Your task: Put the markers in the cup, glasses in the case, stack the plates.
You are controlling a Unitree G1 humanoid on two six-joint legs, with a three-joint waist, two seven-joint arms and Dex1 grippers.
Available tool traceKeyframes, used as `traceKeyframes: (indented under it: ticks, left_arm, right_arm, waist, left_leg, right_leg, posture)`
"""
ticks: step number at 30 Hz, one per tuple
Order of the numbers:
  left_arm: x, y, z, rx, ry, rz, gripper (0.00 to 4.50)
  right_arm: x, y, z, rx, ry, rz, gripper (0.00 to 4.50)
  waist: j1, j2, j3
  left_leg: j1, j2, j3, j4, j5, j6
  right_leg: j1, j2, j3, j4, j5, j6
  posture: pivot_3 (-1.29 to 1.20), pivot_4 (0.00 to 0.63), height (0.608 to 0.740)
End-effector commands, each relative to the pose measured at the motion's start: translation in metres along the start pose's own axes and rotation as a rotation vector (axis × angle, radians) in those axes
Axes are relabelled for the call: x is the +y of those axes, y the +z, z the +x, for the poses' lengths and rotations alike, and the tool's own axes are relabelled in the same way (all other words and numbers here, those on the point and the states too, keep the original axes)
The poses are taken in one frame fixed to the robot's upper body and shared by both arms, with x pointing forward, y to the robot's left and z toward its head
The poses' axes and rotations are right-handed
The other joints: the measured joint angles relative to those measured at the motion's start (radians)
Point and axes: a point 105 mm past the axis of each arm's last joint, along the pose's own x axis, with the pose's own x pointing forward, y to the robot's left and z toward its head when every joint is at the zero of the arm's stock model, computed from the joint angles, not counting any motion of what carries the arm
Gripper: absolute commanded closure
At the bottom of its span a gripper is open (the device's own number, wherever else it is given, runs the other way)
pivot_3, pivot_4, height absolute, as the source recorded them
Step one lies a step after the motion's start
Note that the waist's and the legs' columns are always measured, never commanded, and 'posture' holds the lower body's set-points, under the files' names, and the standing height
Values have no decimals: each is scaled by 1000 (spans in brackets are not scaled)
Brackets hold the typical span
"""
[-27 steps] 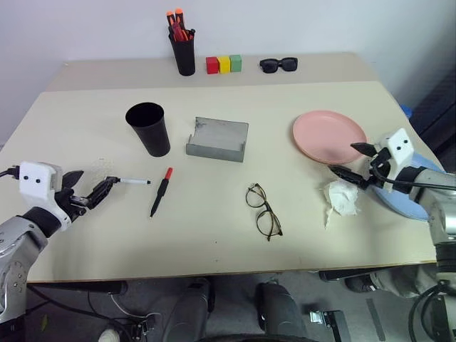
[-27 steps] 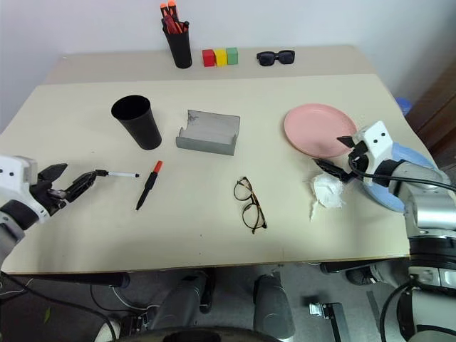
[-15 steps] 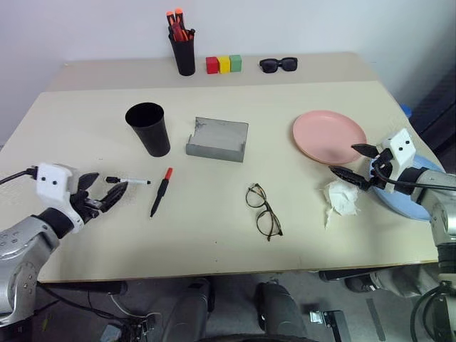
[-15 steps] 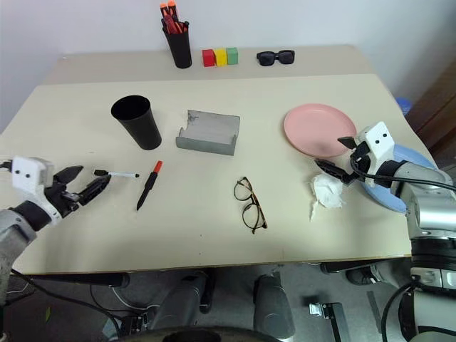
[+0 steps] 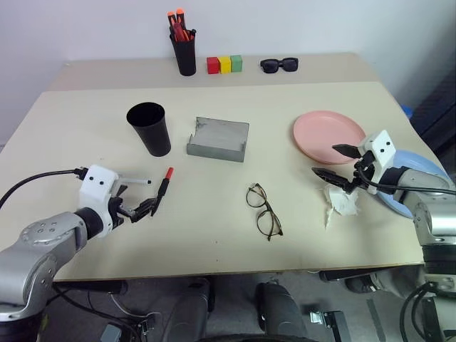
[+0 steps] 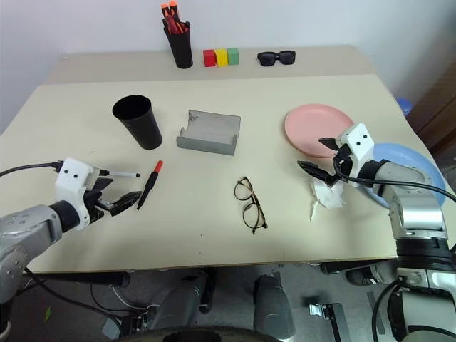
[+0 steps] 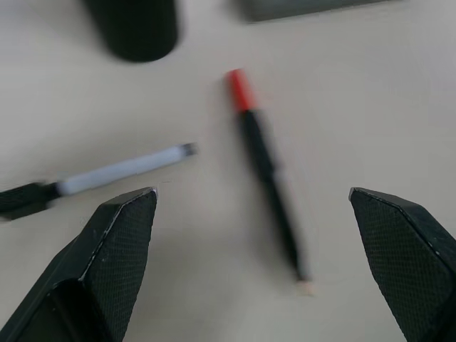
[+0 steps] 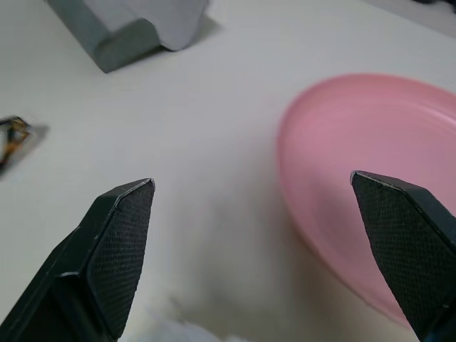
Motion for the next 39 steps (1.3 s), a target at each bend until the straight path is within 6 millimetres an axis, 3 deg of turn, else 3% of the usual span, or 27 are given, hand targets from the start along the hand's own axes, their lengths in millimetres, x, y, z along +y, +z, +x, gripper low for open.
traceKeyframes:
  ticks: [1, 8, 16, 19, 26, 31, 35, 39]
  left_arm:
    - [-8, 4, 6, 34, -19, -70, 53]
    - [-34, 14, 28, 150, -75, -200, 53]
    - [-29, -1, 47, 266, 46, -240, 53]
    - [-28, -4, 50, 284, 73, -243, 906]
    - [-26, 0, 53, 287, 103, -256, 4474]
    - [-24, 5, 52, 262, 117, -264, 4474]
    - [-24, 24, 46, 148, 98, -319, 4474]
    - [-21, 54, 32, -62, 137, -196, 4474]
  right_arm:
    - [7, 17, 2, -57, 28, -35, 0]
    - [24, 27, 11, -91, 77, -31, 0]
    - [39, 28, 23, -113, 122, -9, 0]
    - [44, 28, 26, -117, 138, -2, 0]
    - [53, 35, 28, -128, 186, 8, 0]
    - [77, 34, 21, -92, 339, 37, 0]
    - [98, 39, 19, -92, 447, 37, 0]
    - [101, 42, 24, -107, 450, 33, 0]
  waist:
    - [-1, 0, 0]
    - [-2, -1, 0]
    - [-2, -1, 0]
    - [-1, -1, 0]
    - [3, -1, 0]
    - [6, -1, 0]
    - [13, -1, 0]
    - [14, -3, 1]
  left_leg:
    - [0, 0, 0, 0, 0, 0]
    - [1, 0, 0, 2, 0, 0]
    - [2, 0, 0, 2, 0, 0]
    - [3, 0, 0, 2, 0, 0]
    - [4, 0, 0, 2, 0, -1]
    - [4, -1, 0, 2, 0, -1]
    - [4, -1, 0, 2, 0, -1]
    - [3, 0, 1, 2, 0, -1]
  right_leg:
    - [0, 0, 0, 0, 0, 1]
    - [1, 2, -1, 3, 2, 5]
    - [2, 2, -1, 3, 2, 5]
    - [3, 2, -1, 3, 2, 5]
    - [4, 1, 0, 3, 2, 5]
    - [4, 1, 0, 3, 2, 5]
    - [4, 1, 0, 3, 2, 4]
    - [3, 1, 0, 3, 1, 1]
  posture:
    - [0, 150, 740]
    - [0, 150, 740]
    - [0, 150, 740]
    - [0, 150, 740]
    - [0, 150, 740]
    - [0, 150, 740]
    - [0, 150, 740]
    - [0, 150, 740]
